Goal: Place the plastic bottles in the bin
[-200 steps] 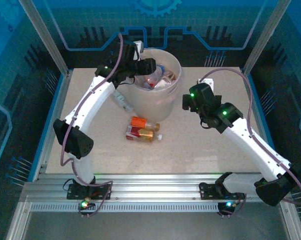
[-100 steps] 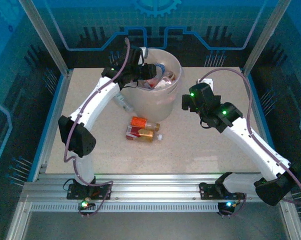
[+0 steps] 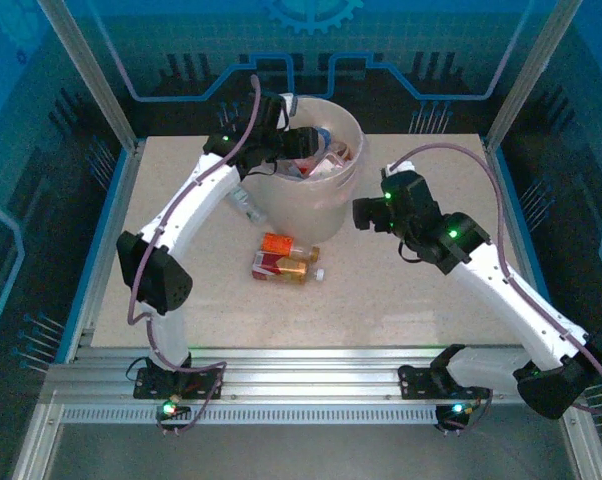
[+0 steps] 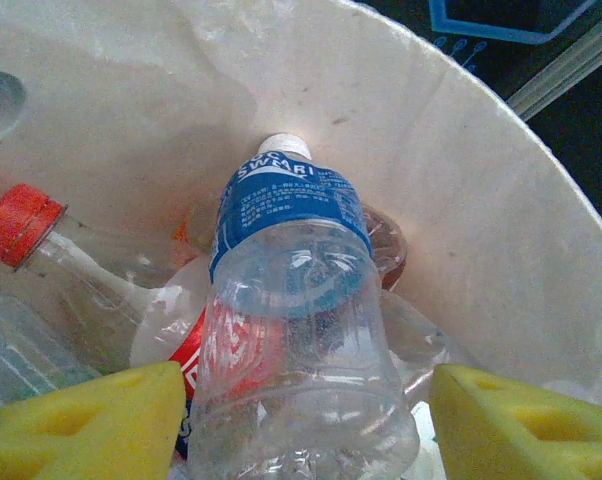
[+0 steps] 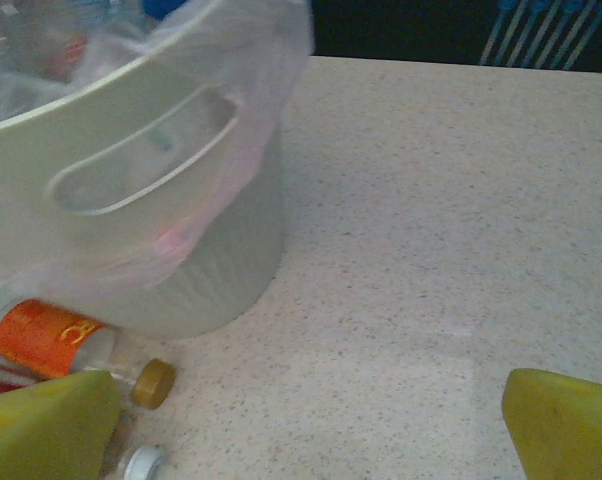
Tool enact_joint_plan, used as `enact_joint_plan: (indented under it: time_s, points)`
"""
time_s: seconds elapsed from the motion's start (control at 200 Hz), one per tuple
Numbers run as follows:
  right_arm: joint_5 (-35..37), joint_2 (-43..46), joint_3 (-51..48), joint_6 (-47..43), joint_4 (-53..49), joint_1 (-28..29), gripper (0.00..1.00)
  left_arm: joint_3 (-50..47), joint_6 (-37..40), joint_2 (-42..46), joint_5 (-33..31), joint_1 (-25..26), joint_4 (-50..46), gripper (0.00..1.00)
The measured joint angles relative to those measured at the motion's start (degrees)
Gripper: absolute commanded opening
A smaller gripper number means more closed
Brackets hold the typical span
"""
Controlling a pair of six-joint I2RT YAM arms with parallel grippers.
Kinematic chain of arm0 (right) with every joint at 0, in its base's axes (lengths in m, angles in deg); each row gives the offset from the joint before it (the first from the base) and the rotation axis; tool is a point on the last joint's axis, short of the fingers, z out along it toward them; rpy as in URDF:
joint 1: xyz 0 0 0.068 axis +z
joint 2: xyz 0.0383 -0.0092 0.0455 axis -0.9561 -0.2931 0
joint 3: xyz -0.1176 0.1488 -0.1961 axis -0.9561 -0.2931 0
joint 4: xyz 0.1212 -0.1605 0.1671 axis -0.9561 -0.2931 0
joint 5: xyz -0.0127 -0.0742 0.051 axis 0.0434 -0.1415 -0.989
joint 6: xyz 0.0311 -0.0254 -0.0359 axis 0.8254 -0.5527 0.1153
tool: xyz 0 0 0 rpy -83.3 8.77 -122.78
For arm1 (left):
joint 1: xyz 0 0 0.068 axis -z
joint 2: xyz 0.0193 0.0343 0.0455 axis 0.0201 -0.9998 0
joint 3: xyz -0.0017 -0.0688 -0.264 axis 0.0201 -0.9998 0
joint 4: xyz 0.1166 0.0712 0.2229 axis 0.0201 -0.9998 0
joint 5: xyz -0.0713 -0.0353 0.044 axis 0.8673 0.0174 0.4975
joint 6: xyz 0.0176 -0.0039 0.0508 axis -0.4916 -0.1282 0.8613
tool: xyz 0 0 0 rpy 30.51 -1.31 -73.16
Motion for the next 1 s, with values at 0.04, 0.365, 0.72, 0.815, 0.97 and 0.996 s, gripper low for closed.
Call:
enact_joint_plan:
  time_s: [0.04,0.365,0.72,0.815,0.97,0.996]
  points:
    - [-0.3,0.2,-0.1,-0.7,0.3,1.1,1.0,-0.2,0.3,0.7,-0.2,0.0,0.1,0.76]
    - [0.1,-3.6,0.4,-6.6,0.8,13.3,1.0,-20.7,-0.2,25.3,-6.4,0.1,10.0,0.99]
    - [-1.1,-21.5,9.0,-12.4,-3.5,24.2,1.0,-48.2,-7.7,48.2,-21.6,-7.1,15.4,0.99]
    - [-1.7,-26.0,11.9,-13.9,-5.8,25.4,1.0,-53.3,-11.3,51.9,-22.6,-12.9,14.2,0.99]
    - [-1.7,-33.6,17.4,-16.2,-9.0,27.6,1.0,-59.0,-15.6,56.6,-24.0,-18.5,12.8,0.99]
    - [-1.7,-34.8,18.1,-16.5,-9.3,27.8,1.0,-59.5,-16.1,57.0,-24.0,-18.9,12.7,0.99]
